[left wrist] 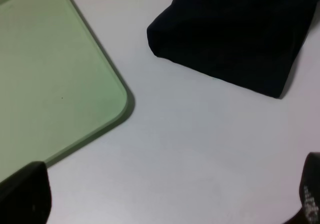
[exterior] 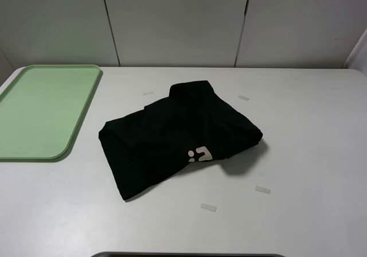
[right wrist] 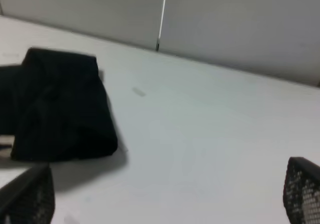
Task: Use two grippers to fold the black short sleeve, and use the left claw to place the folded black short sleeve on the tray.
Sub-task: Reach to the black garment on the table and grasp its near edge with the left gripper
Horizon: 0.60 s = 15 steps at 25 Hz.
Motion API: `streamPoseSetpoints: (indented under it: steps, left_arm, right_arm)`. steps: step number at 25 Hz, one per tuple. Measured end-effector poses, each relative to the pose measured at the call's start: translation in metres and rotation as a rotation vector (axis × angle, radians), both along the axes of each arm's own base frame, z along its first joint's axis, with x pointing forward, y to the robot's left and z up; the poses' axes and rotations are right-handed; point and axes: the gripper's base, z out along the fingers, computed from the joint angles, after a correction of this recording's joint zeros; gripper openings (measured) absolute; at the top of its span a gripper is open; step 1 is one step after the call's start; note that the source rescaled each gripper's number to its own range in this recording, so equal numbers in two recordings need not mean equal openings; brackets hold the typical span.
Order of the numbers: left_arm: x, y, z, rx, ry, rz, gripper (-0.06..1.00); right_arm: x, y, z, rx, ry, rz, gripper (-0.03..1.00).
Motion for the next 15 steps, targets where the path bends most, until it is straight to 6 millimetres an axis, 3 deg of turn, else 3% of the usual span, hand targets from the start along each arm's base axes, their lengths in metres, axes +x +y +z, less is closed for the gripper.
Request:
streamPoseSetpoints:
  steps: [4, 15]
  left_arm:
    - [0.0, 0.0, 0.0, 0.0, 0.0, 0.0, 1.0]
    - [0.0, 0.0, 0.0, -0.001, -0.002, 0.0, 1.0]
  right_arm:
    - [0.007, 0.002, -0.018, 0.0, 0.075, 0.007, 1.0]
    - [0.007, 0.002, -0.018, 0.003, 0.078, 0.01, 1.0]
